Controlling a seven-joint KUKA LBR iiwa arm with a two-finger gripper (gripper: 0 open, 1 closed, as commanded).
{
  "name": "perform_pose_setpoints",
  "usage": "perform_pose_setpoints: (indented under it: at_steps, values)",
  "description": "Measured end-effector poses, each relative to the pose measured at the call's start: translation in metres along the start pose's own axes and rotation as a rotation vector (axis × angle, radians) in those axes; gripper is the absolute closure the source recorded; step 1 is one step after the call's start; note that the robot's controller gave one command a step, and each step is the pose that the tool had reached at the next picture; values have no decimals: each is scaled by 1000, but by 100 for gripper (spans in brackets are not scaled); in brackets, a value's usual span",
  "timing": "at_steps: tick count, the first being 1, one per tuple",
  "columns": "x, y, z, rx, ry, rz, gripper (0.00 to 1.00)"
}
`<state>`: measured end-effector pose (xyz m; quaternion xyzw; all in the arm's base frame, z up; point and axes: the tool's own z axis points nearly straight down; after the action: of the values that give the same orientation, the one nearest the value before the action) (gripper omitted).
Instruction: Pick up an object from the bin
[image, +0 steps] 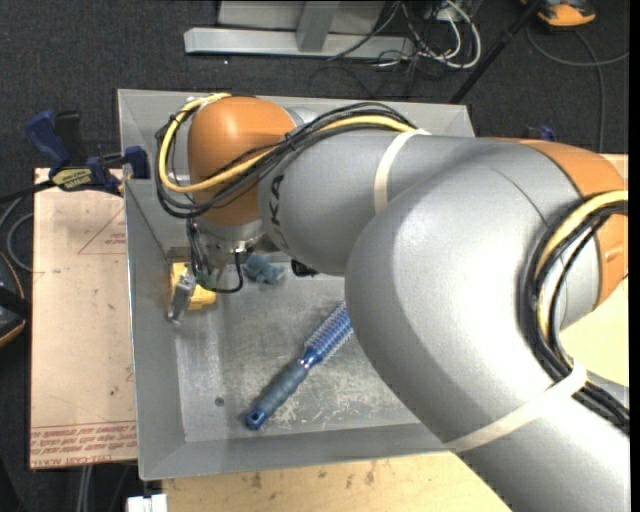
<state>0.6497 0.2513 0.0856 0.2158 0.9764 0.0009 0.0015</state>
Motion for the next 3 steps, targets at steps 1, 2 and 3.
perform_pose_setpoints:
  at_steps: [1, 2, 3]
  values:
    - [-5, 1, 8, 5, 7, 182, 0]
    - [-7, 1, 7, -5, -4, 187, 100]
    - [-8, 2, -12, -1, -1, 186, 100]
